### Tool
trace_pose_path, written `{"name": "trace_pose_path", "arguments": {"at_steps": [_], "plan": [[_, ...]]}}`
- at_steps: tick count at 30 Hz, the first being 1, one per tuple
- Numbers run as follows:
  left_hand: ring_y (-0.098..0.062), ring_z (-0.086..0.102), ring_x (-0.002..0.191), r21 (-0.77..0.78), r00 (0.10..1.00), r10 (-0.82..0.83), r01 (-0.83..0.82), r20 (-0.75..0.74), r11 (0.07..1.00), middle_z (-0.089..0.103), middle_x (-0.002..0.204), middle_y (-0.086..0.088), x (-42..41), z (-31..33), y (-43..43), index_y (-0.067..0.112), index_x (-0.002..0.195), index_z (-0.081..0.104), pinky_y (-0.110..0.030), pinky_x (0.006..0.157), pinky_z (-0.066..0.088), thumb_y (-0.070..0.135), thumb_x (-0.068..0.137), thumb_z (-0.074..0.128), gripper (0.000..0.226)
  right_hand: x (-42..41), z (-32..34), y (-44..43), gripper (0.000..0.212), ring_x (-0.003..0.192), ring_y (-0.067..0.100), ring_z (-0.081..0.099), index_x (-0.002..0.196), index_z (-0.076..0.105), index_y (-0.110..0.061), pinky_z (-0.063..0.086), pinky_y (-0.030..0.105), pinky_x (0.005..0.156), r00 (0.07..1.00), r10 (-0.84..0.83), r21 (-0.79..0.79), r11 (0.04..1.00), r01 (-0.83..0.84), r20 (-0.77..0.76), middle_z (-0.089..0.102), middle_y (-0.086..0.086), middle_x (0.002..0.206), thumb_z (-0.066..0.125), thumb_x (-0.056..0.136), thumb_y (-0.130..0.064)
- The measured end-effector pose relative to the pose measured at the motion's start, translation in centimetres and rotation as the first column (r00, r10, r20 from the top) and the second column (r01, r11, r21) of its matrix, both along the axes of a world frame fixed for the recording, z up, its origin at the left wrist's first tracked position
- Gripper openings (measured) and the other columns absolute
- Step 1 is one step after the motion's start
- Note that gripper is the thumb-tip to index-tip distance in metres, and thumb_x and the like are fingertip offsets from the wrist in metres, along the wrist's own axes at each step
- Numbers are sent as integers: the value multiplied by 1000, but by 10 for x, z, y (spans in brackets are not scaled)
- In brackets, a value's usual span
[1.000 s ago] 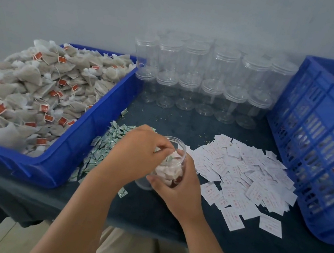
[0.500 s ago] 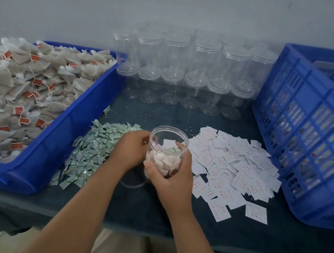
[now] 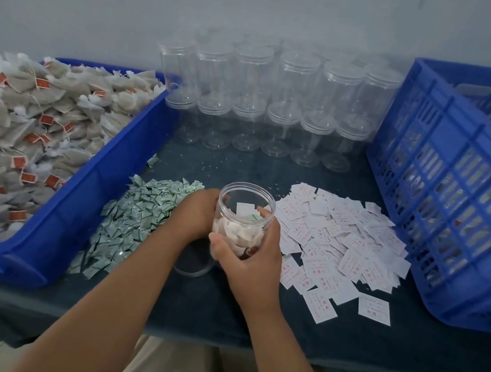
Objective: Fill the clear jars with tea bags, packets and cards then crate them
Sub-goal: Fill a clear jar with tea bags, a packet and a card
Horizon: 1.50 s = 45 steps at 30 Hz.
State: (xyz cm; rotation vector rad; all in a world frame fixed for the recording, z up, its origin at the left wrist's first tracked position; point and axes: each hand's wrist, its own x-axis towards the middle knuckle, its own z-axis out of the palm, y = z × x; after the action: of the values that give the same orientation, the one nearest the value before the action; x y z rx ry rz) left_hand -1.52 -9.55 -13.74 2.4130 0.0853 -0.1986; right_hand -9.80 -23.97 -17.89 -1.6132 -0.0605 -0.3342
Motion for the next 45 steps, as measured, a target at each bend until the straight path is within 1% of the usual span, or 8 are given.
{"name": "trace_pose_path", "arguments": {"at_steps": [6, 11, 18, 21, 24, 30, 39, 45], "plan": [[0, 68, 58, -102, 993, 90, -82, 75, 991, 75, 67, 12, 2, 0, 9, 29, 69, 78, -14, 51, 46, 26, 87, 81, 18, -1, -2, 1, 77, 121, 4, 69, 132, 51, -51, 58, 35, 102, 999, 45, 1, 999, -45, -8, 69, -25, 127, 93, 69, -55], [-4, 73, 68, -256, 994, 69, -47, 79, 966, 79, 74, 6, -3, 5, 14, 30, 74, 82, -15, 56, 52, 33, 96, 76, 22, -2, 2, 0, 72, 118, -1, 68, 126, 48, -62, 55, 19, 96, 999, 30, -23, 999, -30, -16, 67, -31, 125, 91, 69, -56], [-9, 75, 74, -179, 964, 205, -174, 170, 968, 78, 78, 15, -5, 21, 24, 33, 100, 84, -39, 77, 64, 38, 94, 74, 13, -3, 0, 0, 78, 123, 5, 68, 136, 51, -47, 58, 38, 104, 996, 81, -10, 997, -81, -27, 70, -22, 129, 94, 71, -50], [2, 63, 54, -267, 893, 332, -255, 304, 930, 73, 70, 16, -14, 44, 30, 29, 87, 80, -25, 58, 56, 47, 91, 76, 18, -3, 0, 0, 83, 125, 5, 67, 139, 50, -45, 58, 41, 106, 994, 102, -33, 994, -104, -50, 70, -20, 130, 95, 70, -51], [2, 56, 55, -445, 892, 253, -67, 373, 893, 72, 73, 12, -33, 79, 36, 31, 81, 80, -13, 51, 45, 55, 84, 80, 24, -3, 1, 1, 88, 125, 6, 67, 142, 50, -42, 59, 44, 104, 991, 119, -66, 990, -122, -57, 70, -18, 132, 95, 67, -56], [-6, 56, 115, 196, 978, -192, 173, 78, 965, 59, 111, 22, -43, 96, 19, 43, 87, 80, -29, 94, 42, 45, 79, 88, 12, -5, 1, 2, 93, 125, 8, 67, 146, 49, -37, 59, 42, 104, 992, 127, -107, 986, -129, -26, 68, -16, 135, 94, 67, -59], [3, 63, 79, -186, 887, 206, -139, 413, 973, 70, 87, 21, -51, 75, 19, 38, 96, 70, -25, 68, 44, 48, 102, 55, 18, -6, 3, 2, 84, 126, 3, 66, 140, 50, -45, 58, 34, 105, 989, 145, -38, 989, -145, -6, 68, -23, 132, 96, 69, -47], [-5, 63, 89, 274, 991, 133, -131, 13, 953, 65, 105, 15, -99, 4, 44, 36, 118, 62, -34, 79, 57, 70, 87, 67, 46, -4, 0, 3, 87, 130, 7, 65, 145, 49, -41, 56, 43, 109, 988, 156, 4, 988, -156, 5, 68, -19, 136, 97, 72, -43]]}}
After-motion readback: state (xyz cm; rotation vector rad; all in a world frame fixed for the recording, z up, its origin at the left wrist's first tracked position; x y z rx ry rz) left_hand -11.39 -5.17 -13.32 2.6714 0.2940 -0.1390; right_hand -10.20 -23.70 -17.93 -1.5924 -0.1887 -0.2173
